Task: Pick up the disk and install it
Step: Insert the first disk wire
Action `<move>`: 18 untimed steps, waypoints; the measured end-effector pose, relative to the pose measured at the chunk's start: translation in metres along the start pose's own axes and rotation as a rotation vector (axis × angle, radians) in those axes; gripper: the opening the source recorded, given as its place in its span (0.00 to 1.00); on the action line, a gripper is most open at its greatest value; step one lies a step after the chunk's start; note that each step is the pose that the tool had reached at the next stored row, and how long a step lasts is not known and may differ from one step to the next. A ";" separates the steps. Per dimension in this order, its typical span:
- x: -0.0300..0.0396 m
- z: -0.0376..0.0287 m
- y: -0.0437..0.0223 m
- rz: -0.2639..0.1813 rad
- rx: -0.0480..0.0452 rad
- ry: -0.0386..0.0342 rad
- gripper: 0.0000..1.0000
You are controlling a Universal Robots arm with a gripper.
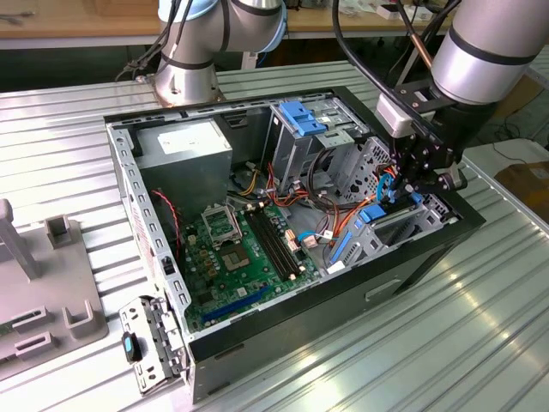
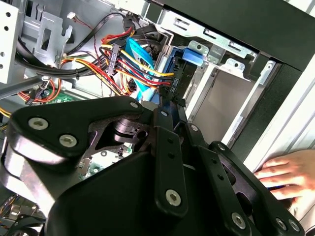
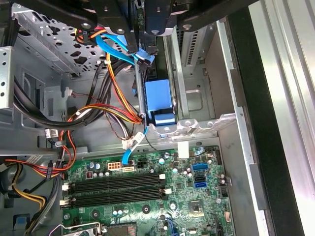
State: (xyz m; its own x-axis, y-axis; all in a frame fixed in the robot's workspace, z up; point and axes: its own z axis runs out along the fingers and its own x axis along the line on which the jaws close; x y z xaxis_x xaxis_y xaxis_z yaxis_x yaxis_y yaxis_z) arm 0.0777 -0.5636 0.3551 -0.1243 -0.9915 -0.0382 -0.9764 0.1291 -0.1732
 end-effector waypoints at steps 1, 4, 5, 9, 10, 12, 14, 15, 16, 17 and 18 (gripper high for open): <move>0.0008 0.0000 -0.0001 0.000 0.0000 0.0000 0.18; 0.0047 -0.0001 -0.0006 0.000 0.0000 0.0000 0.18; 0.0047 0.0000 -0.0006 0.000 0.0000 -0.0001 0.18; 0.0068 0.0006 -0.0001 0.000 0.0018 -0.0003 0.18; 0.0077 0.0009 -0.0002 0.000 0.0029 -0.0004 0.18; 0.0082 0.0020 0.0010 -0.005 0.0107 -0.0022 0.18; 0.0082 0.0024 0.0016 -0.018 0.0116 -0.0047 0.18; 0.0083 0.0023 0.0024 -0.028 0.0120 -0.0001 0.18; 0.0082 0.0022 0.0027 -0.035 0.0132 0.0115 0.18; 0.0078 0.0023 0.0028 -0.040 0.0147 0.0264 0.18; 0.0076 0.0022 0.0028 -0.045 0.0171 0.0497 0.18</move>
State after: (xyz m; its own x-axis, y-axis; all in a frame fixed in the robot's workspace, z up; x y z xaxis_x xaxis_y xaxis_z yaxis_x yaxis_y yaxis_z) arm 0.0744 -0.5707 0.3521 -0.0895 -0.9958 0.0188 -0.9781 0.0843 -0.1904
